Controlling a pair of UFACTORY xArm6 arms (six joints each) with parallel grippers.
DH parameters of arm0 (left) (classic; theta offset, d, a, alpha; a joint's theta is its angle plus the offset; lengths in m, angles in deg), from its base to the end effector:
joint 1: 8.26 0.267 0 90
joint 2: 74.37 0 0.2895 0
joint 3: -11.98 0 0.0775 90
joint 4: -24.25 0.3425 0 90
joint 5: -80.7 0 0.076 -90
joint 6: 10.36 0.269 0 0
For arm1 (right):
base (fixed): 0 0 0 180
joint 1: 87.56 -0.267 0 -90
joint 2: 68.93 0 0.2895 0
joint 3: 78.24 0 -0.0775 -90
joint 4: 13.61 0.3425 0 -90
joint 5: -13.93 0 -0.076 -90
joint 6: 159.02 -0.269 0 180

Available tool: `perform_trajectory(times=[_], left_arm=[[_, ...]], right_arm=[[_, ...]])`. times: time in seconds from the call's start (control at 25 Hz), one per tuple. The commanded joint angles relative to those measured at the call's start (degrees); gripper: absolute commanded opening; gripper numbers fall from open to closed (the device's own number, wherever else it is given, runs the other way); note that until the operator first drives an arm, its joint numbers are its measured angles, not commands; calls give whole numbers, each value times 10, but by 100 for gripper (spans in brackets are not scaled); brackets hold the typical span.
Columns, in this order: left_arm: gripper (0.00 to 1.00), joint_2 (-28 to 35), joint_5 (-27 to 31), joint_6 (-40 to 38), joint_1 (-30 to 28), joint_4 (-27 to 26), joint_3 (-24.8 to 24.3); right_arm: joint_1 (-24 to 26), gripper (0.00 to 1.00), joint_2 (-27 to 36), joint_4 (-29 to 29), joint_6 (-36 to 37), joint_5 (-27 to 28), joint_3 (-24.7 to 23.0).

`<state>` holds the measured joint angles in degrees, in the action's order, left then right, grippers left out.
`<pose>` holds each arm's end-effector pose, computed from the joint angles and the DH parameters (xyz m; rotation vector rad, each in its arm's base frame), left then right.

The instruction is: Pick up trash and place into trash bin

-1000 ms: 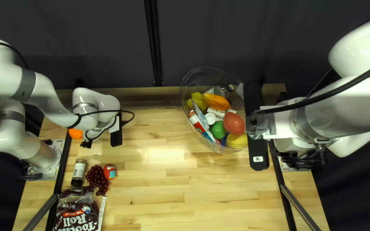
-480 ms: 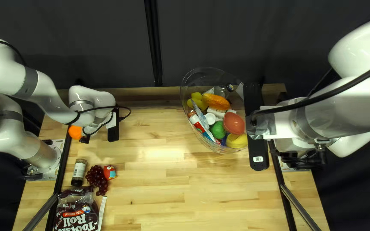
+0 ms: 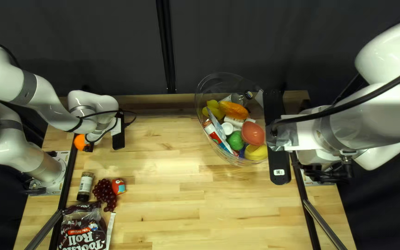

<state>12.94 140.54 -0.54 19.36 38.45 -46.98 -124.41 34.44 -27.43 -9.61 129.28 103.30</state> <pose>0.1320 0.1229 0.0253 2.9981 0.1881 -0.8851 0.2540 0.1081 0.4411 2.8519 0.0364 -0.0358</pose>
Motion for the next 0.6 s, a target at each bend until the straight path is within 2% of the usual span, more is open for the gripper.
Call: perform_trajectory(times=[0.04,0.2,0.36,0.52,0.6], left_arm=[[0,14,10,-3,-11,-7,-1],[0,54,46,-24,-58,-21,3],[0,93,90,-73,-161,-33,35],[0,61,95,-122,-257,-12,93],[0,38,88,-132,-284,3,119]], right_arm=[[0,100,0,0,0,0,0],[0,100,0,0,0,0,0],[0,100,0,0,0,0,0],[0,100,0,0,0,0,0],[0,100,0,0,0,0,0]])
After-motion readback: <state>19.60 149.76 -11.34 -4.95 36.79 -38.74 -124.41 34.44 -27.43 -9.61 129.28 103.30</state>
